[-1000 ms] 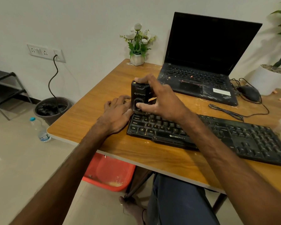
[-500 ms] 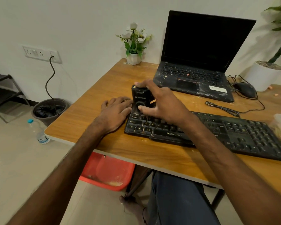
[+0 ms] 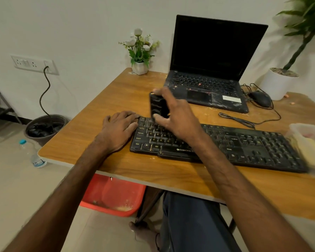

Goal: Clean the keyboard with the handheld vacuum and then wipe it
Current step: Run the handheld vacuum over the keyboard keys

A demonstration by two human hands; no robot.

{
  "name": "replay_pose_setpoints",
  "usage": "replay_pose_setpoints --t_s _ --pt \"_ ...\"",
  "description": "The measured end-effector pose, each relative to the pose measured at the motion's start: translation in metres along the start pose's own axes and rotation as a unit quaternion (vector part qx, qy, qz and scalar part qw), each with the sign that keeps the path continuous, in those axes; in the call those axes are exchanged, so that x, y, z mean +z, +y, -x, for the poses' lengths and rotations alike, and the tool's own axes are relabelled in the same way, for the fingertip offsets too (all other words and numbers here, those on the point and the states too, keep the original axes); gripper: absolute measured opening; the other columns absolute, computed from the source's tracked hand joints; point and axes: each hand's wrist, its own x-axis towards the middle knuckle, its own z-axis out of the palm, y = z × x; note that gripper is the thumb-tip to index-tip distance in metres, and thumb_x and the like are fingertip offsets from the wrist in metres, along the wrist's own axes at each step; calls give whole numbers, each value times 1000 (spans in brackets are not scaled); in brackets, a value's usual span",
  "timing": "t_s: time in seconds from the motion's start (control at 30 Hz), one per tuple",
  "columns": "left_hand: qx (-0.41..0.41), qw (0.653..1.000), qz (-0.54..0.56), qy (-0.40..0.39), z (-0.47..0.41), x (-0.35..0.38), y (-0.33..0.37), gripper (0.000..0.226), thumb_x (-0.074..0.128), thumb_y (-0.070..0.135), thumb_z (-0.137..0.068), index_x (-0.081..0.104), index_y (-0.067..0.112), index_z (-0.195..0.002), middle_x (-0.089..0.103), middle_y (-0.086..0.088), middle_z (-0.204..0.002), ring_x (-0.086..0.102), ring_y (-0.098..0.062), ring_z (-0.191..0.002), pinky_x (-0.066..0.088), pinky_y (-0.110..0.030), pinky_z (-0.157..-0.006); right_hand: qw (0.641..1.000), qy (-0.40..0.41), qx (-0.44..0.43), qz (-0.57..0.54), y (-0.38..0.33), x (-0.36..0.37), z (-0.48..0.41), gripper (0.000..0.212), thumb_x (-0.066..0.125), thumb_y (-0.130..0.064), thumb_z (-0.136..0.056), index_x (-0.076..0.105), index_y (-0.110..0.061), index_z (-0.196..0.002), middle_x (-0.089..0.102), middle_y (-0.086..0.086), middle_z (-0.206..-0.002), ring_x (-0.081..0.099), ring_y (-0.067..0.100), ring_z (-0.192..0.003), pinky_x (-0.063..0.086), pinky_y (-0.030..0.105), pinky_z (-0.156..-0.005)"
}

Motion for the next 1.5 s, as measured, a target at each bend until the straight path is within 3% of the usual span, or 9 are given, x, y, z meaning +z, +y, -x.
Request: replay_pose_setpoints --t_s 0.13,0.27,0.6,0.7,0.8,1.0,1.17,1.33,1.5 --pt "2 1000 -1 3 1 1 0 84 3 64 -83 44 29 -147 42 1 -150 36 -19 -136 19 -55 -115 991 53 99 72 38 -45 31 64 72 -18 -87 37 -22 -141 61 17 -123 62 13 -84 50 13 -54" --pt "2 1000 1 17 3 1 6 84 4 62 -82 45 27 -147 44 -1 -148 36 -22 -136 20 -57 -115 972 119 173 104 53 -76 63 62 73 -20 -87 38 -22 -138 63 14 -122 67 24 -96 53 24 -68" --pt "-8 1000 -8 -2 4 -1 2 88 1 65 -82 41 27 -150 40 -1 -152 34 -21 -139 18 -57 -117 998 15 69 3 -15 -24 58 63 71 -22 -88 37 -27 -141 64 7 -121 61 6 -82 56 15 -60" --pt "-4 1000 -6 2 4 -1 1 87 2 65 -83 42 26 -150 41 -3 -152 35 -23 -139 18 -57 -116 991 43 117 41 0 -48 77 63 71 -22 -87 37 -28 -140 63 7 -122 54 -1 -74 45 5 -48" --pt "-1 1000 -6 7 4 0 1 87 2 64 -84 43 25 -149 41 -4 -151 35 -24 -138 18 -59 -116 980 97 168 36 16 -73 98 64 74 -22 -85 38 -29 -137 61 7 -124 58 6 -87 49 9 -55" --pt "1 1000 -9 4 5 -1 2 89 2 65 -83 42 23 -149 41 -5 -152 35 -25 -139 19 -58 -116 992 51 114 5 0 -75 131 64 76 -25 -82 36 -37 -130 55 -9 -114 58 -3 -83 48 2 -63" --pt "3 1000 -14 9 6 0 3 88 2 65 -84 43 21 -149 42 -6 -151 36 -25 -138 20 -57 -116 980 118 157 29 12 -86 142 64 75 -22 -83 36 -35 -133 63 5 -117 59 5 -87 46 -1 -60" --pt "-1 1000 -16 14 5 1 1 87 3 64 -85 44 22 -149 43 -5 -151 36 -26 -138 20 -58 -115 991 67 107 33 -4 -72 145 68 75 -26 -82 33 -40 -133 55 -9 -113 57 2 -87 45 -1 -60" --pt "0 1000 -22 13 7 -1 4 86 3 64 -85 43 21 -149 43 -6 -151 36 -25 -138 21 -56 -115 975 127 172 54 17 -88 141 62 73 -24 -85 37 -31 -135 65 9 -118 60 7 -84 49 7 -60"
